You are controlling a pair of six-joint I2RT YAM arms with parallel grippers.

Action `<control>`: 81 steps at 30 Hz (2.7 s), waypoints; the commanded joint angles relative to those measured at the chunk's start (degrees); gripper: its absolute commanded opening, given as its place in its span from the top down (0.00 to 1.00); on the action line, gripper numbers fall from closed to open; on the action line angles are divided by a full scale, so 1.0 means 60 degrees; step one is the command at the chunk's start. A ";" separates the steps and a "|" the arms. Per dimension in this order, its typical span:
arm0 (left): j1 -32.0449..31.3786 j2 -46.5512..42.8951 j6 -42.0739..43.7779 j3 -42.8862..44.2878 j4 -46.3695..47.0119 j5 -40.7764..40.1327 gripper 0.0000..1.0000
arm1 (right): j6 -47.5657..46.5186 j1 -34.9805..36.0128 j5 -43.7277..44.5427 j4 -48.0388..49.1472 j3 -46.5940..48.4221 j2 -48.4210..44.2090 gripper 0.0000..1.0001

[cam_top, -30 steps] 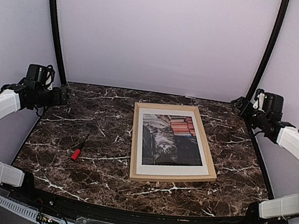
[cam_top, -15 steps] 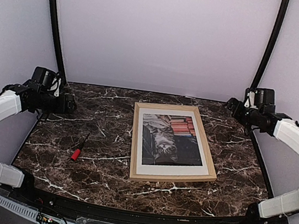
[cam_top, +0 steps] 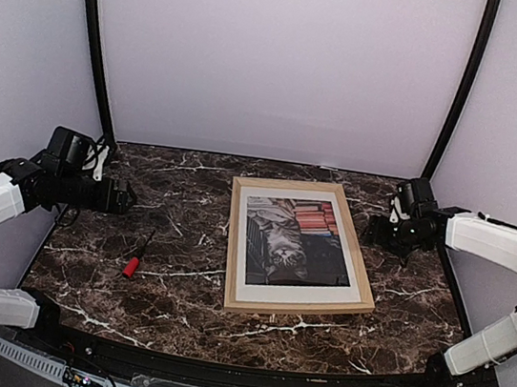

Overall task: Take the photo out of the frame
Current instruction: Position the photo frame at the center of the board, then pick up the photo frame from the center of the board.

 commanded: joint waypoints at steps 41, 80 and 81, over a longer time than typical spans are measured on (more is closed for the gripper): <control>-0.1537 0.0576 -0.1892 -0.0103 0.0728 0.0833 0.15 | 0.4380 0.5379 -0.5021 0.7118 0.0613 0.3572 0.44; -0.7033 0.3974 -0.0816 0.2453 0.1071 -0.2484 0.20 | 0.1472 0.3378 0.2387 -0.0178 0.1999 -0.1626 0.01; -0.7135 0.4133 -0.0777 0.2540 0.1069 -0.2661 0.20 | 0.1450 0.3267 0.2395 -0.0186 0.1898 -0.1775 0.01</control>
